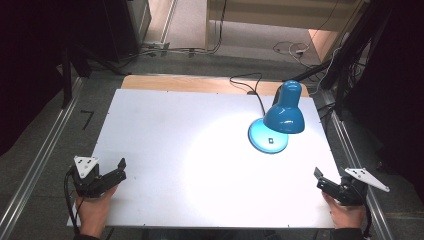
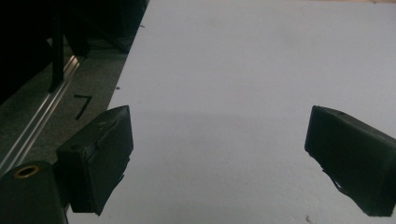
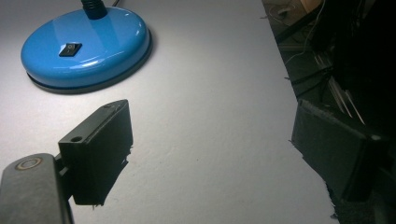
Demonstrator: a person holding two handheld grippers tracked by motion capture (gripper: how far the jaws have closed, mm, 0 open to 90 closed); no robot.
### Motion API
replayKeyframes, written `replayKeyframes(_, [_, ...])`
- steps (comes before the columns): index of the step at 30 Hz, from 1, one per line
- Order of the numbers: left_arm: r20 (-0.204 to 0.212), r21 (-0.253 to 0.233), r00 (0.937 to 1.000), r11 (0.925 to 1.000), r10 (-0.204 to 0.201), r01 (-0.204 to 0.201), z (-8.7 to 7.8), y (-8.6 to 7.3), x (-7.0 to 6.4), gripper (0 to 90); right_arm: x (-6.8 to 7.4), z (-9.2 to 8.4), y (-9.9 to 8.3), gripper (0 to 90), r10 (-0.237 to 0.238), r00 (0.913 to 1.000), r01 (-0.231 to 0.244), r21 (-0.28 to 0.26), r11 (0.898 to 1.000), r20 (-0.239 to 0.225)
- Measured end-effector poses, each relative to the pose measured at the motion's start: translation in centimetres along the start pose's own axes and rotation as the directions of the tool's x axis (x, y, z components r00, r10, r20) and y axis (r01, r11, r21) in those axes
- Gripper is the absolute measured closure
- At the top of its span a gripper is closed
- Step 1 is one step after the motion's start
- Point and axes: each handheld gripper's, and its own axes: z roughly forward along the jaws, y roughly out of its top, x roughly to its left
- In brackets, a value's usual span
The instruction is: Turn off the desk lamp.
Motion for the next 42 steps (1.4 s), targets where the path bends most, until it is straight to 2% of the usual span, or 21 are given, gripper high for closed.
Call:
replayKeyframes(5, [-0.001,0.004,1.0,1.0,-0.006,0.006,0.0,0.0,0.1,8.3,0.5,0.4,0.3,11.0,-0.013,0.9997,0.013,0.001,1.0,-0.02])
replayKeyframes(8, [0.003,0.016,1.0,0.9999,-0.002,0.002,0.0,-0.1,0.2,8.3,0.9,0.5,0.4,11.1,-0.025,0.9996,0.025,0.0,1.0,-0.015])
replayKeyframes(26, [0.006,0.022,1.0,0.9997,-0.007,0.007,0.0,-0.3,0.4,8.3,1.7,1.5,0.8,11.9,-0.015,0.9979,0.016,0.014,1.0,-0.063])
replayKeyframes(42, [-0.001,0.011,1.0,0.9999,-0.006,0.006,-0.2,-0.2,0.4,8.3,2.4,1.9,1.3,11.9,-0.021,0.9975,0.022,0.005,1.0,-0.068])
